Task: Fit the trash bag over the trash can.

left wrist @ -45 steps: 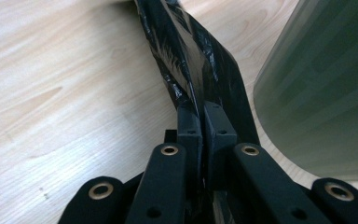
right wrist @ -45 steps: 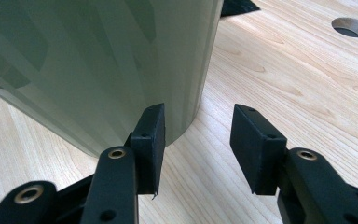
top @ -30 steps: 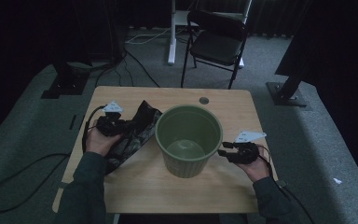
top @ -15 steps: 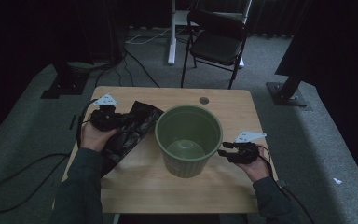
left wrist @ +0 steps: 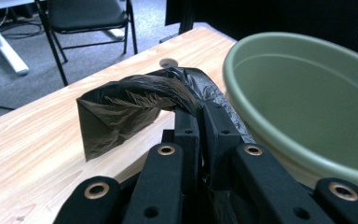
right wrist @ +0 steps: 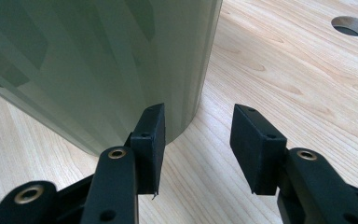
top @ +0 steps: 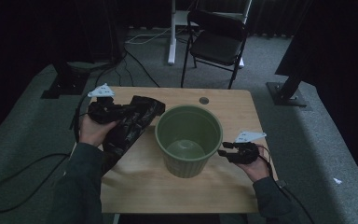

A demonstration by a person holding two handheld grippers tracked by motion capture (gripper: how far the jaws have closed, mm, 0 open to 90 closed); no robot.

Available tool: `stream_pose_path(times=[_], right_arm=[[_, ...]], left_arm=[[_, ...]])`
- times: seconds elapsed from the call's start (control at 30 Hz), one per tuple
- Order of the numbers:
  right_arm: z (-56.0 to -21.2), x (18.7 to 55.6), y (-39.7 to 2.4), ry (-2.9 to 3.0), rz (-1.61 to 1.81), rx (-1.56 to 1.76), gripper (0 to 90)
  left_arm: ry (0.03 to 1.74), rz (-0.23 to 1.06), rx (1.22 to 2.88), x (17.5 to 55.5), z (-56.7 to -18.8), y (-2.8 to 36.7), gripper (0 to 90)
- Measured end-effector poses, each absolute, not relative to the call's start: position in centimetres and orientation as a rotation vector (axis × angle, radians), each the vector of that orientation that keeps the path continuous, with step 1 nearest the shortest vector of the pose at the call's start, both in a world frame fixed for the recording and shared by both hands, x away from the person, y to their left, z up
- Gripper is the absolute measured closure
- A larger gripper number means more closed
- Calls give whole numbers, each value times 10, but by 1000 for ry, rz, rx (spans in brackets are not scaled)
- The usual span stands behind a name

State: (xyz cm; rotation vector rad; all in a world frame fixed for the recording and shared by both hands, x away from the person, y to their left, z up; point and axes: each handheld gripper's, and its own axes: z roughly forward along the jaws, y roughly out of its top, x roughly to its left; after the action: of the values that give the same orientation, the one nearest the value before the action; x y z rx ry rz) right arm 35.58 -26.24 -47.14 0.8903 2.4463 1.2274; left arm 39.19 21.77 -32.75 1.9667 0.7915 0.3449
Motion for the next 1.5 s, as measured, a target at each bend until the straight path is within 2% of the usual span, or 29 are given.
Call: stream_pose_path(times=[0.57, 1.5], right_arm=[[-472, 356, -262, 2451, 1228, 889, 547], [-473, 356, -263, 2455, 1224, 892, 547]], left_arm=[[712, 345, 1941, 383, -305, 208, 844], [572, 264, 1920, 369, -289, 188, 838]])
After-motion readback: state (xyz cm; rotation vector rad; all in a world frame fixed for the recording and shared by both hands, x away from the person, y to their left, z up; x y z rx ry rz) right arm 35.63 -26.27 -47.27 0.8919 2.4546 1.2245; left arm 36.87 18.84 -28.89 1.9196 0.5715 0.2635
